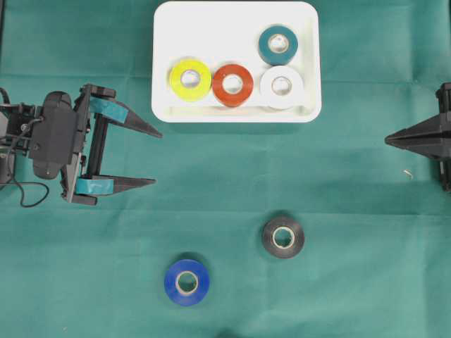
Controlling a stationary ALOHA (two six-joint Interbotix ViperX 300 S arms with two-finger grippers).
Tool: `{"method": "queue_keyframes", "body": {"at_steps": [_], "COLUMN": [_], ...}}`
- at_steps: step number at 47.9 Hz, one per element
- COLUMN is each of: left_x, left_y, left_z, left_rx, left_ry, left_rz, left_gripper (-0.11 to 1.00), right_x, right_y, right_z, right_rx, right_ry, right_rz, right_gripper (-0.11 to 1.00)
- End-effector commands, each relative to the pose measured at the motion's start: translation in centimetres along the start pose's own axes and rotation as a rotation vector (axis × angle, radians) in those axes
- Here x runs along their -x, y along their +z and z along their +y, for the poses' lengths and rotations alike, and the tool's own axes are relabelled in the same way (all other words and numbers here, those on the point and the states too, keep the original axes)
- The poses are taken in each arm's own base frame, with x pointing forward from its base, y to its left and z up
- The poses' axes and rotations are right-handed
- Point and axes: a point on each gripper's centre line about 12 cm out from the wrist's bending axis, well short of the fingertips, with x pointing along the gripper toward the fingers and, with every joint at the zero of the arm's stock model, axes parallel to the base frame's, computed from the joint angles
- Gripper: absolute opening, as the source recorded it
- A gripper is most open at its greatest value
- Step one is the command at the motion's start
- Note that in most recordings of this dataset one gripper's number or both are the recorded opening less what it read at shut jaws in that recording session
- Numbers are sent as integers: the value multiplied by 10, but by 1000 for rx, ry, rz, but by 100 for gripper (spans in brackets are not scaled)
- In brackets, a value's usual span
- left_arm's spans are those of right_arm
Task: Put the tape into the white case with the left arm.
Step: 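Withdraw the left gripper to the left edge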
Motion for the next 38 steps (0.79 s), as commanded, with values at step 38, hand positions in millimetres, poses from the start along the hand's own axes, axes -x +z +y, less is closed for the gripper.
{"method": "queue_keyframes", "body": {"at_steps": [38], "left_x": [-42], "left_y": [29], "left_z": [1], "left_rx": [-1], "left_ry": [-5], "left_rz": [-24], "left_gripper": [91], "right_x": [-2], "right_y": [9], "right_z": [1], "right_rx": [1], "right_ry": [2], "right_rz": [-23], "right_gripper": [-9]}}
